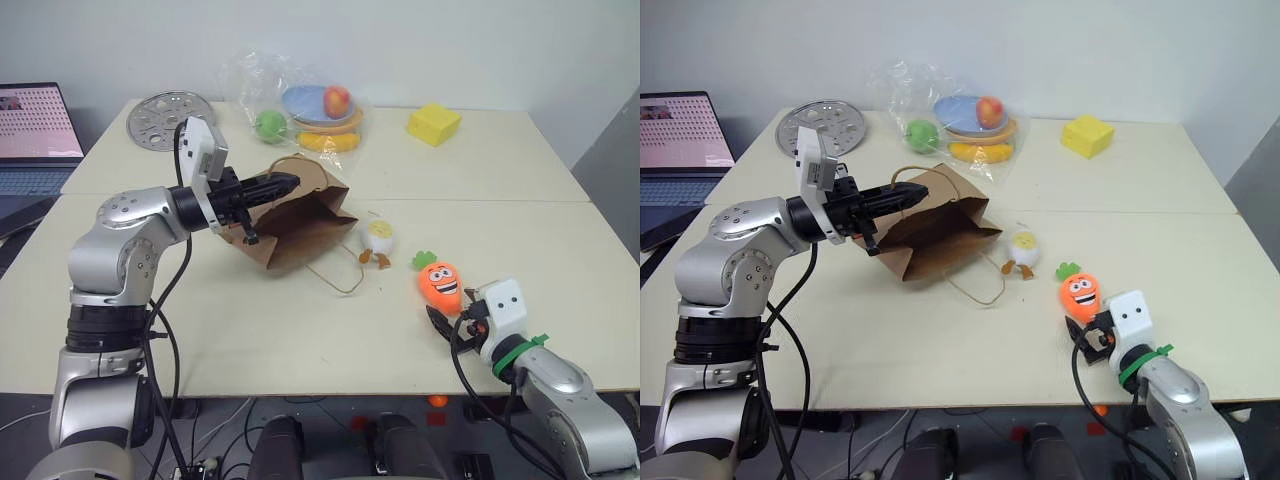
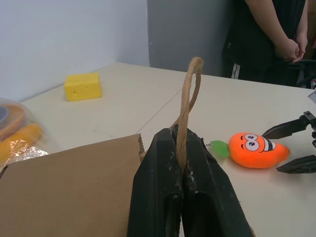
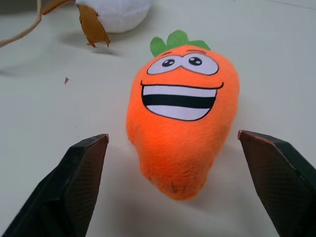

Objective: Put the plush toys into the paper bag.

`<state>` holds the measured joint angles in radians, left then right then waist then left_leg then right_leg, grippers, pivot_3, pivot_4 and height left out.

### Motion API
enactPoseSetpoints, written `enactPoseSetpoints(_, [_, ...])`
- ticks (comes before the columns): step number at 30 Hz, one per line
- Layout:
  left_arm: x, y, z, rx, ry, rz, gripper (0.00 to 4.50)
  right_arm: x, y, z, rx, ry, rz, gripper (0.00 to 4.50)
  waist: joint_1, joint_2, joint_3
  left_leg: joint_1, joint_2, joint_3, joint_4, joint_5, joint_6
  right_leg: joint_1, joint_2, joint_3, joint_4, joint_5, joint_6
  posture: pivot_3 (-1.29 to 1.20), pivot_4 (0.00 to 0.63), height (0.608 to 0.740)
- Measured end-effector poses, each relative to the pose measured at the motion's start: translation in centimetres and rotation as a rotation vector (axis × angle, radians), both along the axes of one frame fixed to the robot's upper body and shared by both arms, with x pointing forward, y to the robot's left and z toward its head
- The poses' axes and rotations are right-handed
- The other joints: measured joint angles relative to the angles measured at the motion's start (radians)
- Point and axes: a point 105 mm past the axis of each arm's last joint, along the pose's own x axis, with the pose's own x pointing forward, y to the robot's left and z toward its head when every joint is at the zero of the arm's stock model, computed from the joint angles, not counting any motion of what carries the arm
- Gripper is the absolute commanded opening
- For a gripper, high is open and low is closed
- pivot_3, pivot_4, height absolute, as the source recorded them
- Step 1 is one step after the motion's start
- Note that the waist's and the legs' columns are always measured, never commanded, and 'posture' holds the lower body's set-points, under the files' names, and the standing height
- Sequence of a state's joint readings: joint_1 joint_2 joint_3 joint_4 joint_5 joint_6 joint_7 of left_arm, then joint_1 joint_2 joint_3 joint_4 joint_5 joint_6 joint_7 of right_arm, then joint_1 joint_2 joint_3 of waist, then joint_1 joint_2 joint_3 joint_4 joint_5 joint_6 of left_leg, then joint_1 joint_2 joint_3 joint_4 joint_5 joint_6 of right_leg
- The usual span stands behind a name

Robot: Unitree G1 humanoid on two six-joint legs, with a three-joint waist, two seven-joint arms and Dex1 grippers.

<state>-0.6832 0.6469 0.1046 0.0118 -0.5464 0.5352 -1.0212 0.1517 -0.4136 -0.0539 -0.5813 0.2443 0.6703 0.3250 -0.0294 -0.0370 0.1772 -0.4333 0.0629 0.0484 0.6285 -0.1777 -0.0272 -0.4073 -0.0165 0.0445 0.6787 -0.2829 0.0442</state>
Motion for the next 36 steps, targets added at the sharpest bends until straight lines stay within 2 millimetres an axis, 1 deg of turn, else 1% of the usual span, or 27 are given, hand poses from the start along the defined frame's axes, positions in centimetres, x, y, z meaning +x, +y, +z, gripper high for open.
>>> enactPoseSetpoints(8, [0.0, 0.2, 0.0, 0.01, -0.004, 0.001, 0.0, 0.4, -0.8, -0.2, -0.05, -0.026, -0.008, 0.62, 0.0, 0.0, 0.0, 0.0, 0.0, 0.001, 0.0, 0.0, 0.0, 0.0, 0.0, 0.001, 0.0, 0.0, 0.0, 0.0, 0.15, 0.74])
enactPoseSetpoints(9, [0.0, 0.2, 0.0, 0.01, -0.004, 0.001, 0.0, 0.5, -0.9, -0.1, -0.051, -0.033, -0.001, 0.27, 0.0, 0.0, 0.0, 0.0, 0.0, 0.001, 0.0, 0.0, 0.0, 0.0, 0.0, 0.0, 0.0, 0.0, 0.0, 0.0, 0.15, 0.74])
enactPoseSetpoints(10, [0.0, 0.2, 0.0, 0.01, -0.004, 0.001, 0.0, 0.6, -0.8, 0.1, -0.049, -0.041, 0.014, 0.02, 0.0, 0.0, 0.0, 0.0, 0.0, 0.0, 0.0, 0.0, 0.0, 0.0, 0.0, 0.0, 0.0, 0.0, 0.0, 0.0, 0.15, 0.74])
enactPoseSetpoints(11, [0.0, 0.2, 0.0, 0.01, -0.004, 0.001, 0.0, 0.7, -0.7, 0.5, -0.049, -0.055, 0.032, 0.02, 0.0, 0.0, 0.0, 0.0, 0.0, 0.001, 0.0, 0.0, 0.0, 0.0, 0.0, 0.0, 0.0, 0.0, 0.0, 0.0, 0.15, 0.74])
enactPoseSetpoints(13, [0.0, 0.2, 0.0, 0.011, -0.004, 0.001, 0.0, 1.2, -0.6, 1.8, -0.029, -0.098, 0.067, 0.02, -0.001, 0.0, 0.0, 0.0, 0.0, 0.001, 0.0, 0.0, 0.0, 0.0, 0.0, 0.0, 0.0, 0.0, 0.001, 0.0, 0.15, 0.74])
enactPoseSetpoints(15, [-0.1, 0.1, 0.0, 0.012, -0.004, -0.002, 0.0, 1.8, 0.1, 3.9, 0.027, -0.148, 0.128, 0.02, -0.002, 0.0, 0.0, 0.0, 0.0, 0.0, 0.0, 0.0, 0.0, 0.0, 0.0, 0.0, 0.0, 0.0, 0.001, 0.0, 0.15, 0.74])
enactPoseSetpoints(17, [-0.1, 0.2, 0.0, 0.013, -0.005, -0.003, 0.0, 1.9, 1.1, 5.8, 0.071, -0.182, 0.201, 0.02, 0.0, 0.0, 0.0, 0.0, 0.0, -0.001, 0.0, 0.0, 0.0, 0.0, 0.001, 0.0, 0.0, 0.0, 0.001, 0.0, 0.15, 0.74])
enactPoseSetpoints(18, [0.0, 0.2, 0.0, 0.014, -0.007, -0.002, 0.0, 1.9, 2.0, 6.4, 0.082, -0.179, 0.254, 0.02, -0.001, 0.0, 0.0, 0.0, 0.0, -0.001, 0.0, 0.0, 0.0, 0.0, 0.001, 0.0, 0.0, 0.001, 0.0, 0.0, 0.15, 0.74])
enactPoseSetpoints(21, [0.1, -0.4, 0.2, 0.011, -0.016, -0.018, 0.0, 1.6, 6.0, 8.3, 0.109, -0.19, 0.431, 0.02, -0.001, 0.0, 0.0, 0.0, 0.001, -0.002, 0.0, 0.0, 0.0, 0.0, 0.002, -0.001, 0.001, 0.001, -0.001, 0.0, 0.15, 0.74])
enactPoseSetpoints(23, [0.2, -0.7, 0.2, 0.01, -0.017, -0.024, 0.0, 1.6, 8.3, 8.6, 0.121, -0.184, 0.509, 0.02, 0.0, 0.0, 0.0, 0.0, 0.001, -0.003, 0.0, 0.0, 0.0, 0.0, 0.002, -0.001, 0.001, 0.001, -0.001, 0.0, 0.15, 0.74])
enactPoseSetpoints(25, [0.4, -0.8, 0.2, 0.002, -0.012, -0.027, 0.0, 2.2, 10.0, 8.4, 0.117, -0.174, 0.548, 0.02, 0.0, 0.0, 0.0, 0.0, 0.001, -0.002, 0.0, 0.0, 0.0, 0.0, 0.002, -0.001, 0.0, 0.001, -0.001, 0.0, 0.15, 0.74])
enactPoseSetpoints(27, [0.5, -0.9, 0.2, 0.0, -0.015, -0.031, 0.0, 3.5, 11.4, 7.9, 0.12, -0.154, 0.55, 0.02, 0.0, 0.0, 0.0, 0.0, 0.0, -0.002, 0.0, 0.0, 0.0, 0.0, 0.002, -0.001, 0.0, 0.002, -0.002, 0.0, 0.15, 0.74])
enactPoseSetpoints(29, [0.5, -1.3, 0.3, -0.004, -0.022, -0.043, 0.0, 5.1, 12.4, 7.7, 0.129, -0.136, 0.532, 0.02, 0.0, 0.0, 0.0, 0.0, 0.0, -0.001, 0.001, 0.0, 0.0, 0.0, 0.002, -0.001, 0.0, 0.002, -0.002, 0.0, 0.15, 0.74])
enactPoseSetpoints(31, [0.4, -1.6, 0.5, -0.005, -0.028, -0.053, 0.0, 6.4, 13.7, 8.0, 0.134, -0.14, 0.533, 0.02, -0.001, 0.0, 0.0, -0.001, 0.0, -0.001, 0.001, 0.0, 0.0, 0.0, 0.002, -0.001, 0.001, 0.002, -0.002, 0.0, 0.15, 0.74])
enactPoseSetpoints(36, [0.3, -1.9, 0.7, -0.003, -0.026, -0.062, 0.0, 8.6, 16.2, 8.3, 0.13, -0.145, 0.553, 0.02, -0.001, 0.0, 0.0, -0.001, 0.001, -0.002, -0.001, 0.0, 0.0, -0.001, 0.002, -0.001, 0.001, 0.002, -0.002, 0.0, 0.15, 0.74])
